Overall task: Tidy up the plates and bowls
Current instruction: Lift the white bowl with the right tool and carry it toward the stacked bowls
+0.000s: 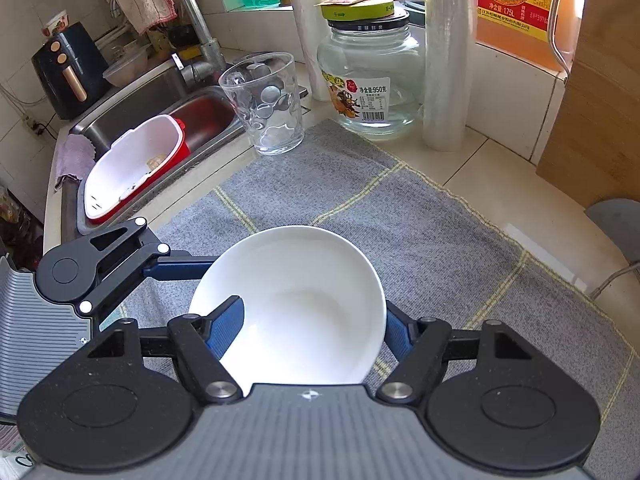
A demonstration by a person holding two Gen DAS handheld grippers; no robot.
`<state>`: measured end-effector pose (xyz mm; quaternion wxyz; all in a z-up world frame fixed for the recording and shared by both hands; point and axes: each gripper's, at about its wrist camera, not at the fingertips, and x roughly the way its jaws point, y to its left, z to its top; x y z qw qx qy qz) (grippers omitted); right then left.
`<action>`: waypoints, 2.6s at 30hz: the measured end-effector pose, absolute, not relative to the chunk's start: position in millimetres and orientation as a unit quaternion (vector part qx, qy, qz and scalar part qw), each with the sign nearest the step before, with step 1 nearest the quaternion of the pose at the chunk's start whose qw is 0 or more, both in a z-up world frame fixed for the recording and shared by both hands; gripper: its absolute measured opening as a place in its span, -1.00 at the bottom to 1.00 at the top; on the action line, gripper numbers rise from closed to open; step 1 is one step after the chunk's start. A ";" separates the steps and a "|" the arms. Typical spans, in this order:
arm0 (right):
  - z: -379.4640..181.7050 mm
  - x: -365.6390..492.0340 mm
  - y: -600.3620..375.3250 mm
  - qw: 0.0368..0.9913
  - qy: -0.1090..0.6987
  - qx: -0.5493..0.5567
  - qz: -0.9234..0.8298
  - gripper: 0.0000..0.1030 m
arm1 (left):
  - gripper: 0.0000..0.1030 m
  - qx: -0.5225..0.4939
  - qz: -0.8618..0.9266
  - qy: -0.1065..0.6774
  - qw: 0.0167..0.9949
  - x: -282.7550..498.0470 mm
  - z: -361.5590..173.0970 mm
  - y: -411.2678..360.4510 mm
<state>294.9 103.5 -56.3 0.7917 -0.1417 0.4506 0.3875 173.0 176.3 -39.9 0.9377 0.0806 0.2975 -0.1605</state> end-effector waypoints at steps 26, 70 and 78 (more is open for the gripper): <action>-11.3 217.5 36.2 0.819 0.415 -0.119 0.378 0.51 | 0.82 0.117 -0.215 0.288 0.926 111.4 5.4 128.7; -18.3 130.3 -93.0 0.867 0.429 -0.061 0.247 0.51 | 0.82 0.140 -0.368 0.292 0.872 76.9 -0.1 33.8; -23.2 131.6 -95.0 0.867 0.432 -0.058 0.243 0.51 | 0.82 0.138 -0.371 0.296 0.869 79.4 -1.0 32.1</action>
